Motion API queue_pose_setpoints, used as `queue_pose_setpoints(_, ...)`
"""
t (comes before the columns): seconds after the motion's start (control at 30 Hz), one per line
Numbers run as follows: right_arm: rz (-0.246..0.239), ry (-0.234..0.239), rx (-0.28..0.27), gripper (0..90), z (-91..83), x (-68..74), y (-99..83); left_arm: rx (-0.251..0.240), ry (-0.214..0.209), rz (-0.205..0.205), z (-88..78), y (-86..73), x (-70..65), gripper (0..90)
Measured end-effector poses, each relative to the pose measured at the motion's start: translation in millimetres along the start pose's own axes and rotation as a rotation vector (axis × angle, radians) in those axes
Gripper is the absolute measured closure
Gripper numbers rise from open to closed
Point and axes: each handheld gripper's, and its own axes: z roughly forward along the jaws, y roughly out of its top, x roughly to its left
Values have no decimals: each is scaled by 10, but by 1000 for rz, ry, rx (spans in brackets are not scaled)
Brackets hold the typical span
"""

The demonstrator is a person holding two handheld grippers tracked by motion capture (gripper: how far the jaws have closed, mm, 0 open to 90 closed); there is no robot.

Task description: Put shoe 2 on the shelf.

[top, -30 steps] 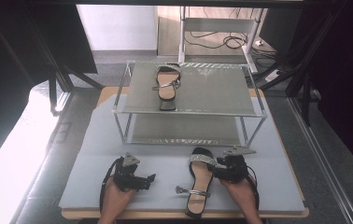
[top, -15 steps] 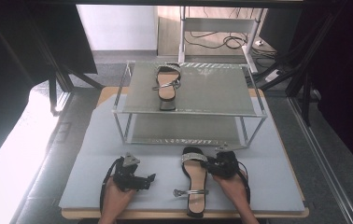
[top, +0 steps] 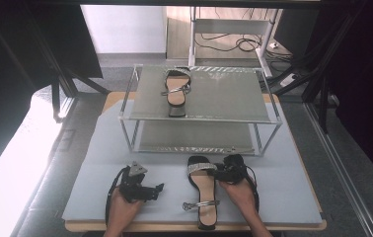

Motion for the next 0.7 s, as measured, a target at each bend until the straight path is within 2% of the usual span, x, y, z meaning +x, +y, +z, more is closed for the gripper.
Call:
queue_pose_setpoints(0.1, 10, -10, 12, 656, -15, 29, 14, -2, -2, -3, -3, -1, 4, 53)
queue_pose_setpoints(0.3, 106, 21, 5, 688, -40, -41, -8, -5, -4, -7, -6, -3, 11, 60)
queue_pose_setpoints(0.43, 130, 29, 9, 689, -62, -70, -11, -5, -4, -9, -7, -3, 12, 61)
queue_pose_setpoints(0.47, 154, 51, 7, 689, -92, -99, -8, -5, -4, -9, -7, -3, 11, 61)
queue_pose_setpoints(0.7, 187, 111, -6, 687, -213, -103, 48, -7, -4, -10, -7, -4, 11, 63)
